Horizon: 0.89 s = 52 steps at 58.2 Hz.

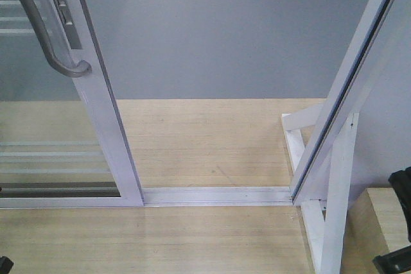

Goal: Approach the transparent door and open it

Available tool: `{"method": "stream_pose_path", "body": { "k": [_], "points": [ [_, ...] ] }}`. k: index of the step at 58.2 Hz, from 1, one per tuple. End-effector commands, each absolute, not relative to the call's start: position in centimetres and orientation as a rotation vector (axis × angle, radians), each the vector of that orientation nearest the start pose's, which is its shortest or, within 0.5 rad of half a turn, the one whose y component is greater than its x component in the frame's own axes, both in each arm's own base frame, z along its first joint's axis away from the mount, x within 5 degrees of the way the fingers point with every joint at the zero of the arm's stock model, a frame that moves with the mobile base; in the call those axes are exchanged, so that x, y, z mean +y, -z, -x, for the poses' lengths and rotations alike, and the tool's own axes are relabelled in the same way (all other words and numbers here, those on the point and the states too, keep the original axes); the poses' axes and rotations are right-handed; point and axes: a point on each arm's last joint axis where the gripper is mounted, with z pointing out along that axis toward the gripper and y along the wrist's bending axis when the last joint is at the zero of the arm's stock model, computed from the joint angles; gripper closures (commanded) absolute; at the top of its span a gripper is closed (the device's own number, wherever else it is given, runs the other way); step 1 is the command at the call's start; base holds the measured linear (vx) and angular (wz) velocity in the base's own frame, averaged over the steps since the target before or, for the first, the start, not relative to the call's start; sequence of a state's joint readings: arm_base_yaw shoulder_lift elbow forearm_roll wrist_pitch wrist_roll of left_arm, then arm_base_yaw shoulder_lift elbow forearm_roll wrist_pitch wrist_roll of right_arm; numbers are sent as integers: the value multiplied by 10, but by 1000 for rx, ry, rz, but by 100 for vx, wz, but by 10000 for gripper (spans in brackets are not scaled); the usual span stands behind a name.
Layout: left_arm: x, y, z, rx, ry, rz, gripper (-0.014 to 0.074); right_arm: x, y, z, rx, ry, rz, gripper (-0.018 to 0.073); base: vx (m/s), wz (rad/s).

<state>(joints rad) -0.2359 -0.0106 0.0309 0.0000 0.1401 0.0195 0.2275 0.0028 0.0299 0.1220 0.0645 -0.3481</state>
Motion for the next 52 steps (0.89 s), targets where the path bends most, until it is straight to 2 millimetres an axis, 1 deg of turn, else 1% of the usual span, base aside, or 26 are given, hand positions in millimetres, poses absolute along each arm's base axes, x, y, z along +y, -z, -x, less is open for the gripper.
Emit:
{"method": "stream_pose_path", "body": {
  "k": [1, 9, 52],
  "points": [
    [-14, -194, -55, 1566, 179, -198, 603, 9, -201, -55, 1479, 61, 303, 564, 0, 0],
    [-14, -194, -55, 1566, 179, -198, 603, 6, -201, -55, 1489, 107, 257, 564, 0, 0],
    [-14, -194, -55, 1566, 179, -198, 603, 6, -201, -55, 1488, 112, 258, 564, 0, 0]
  ]
}}
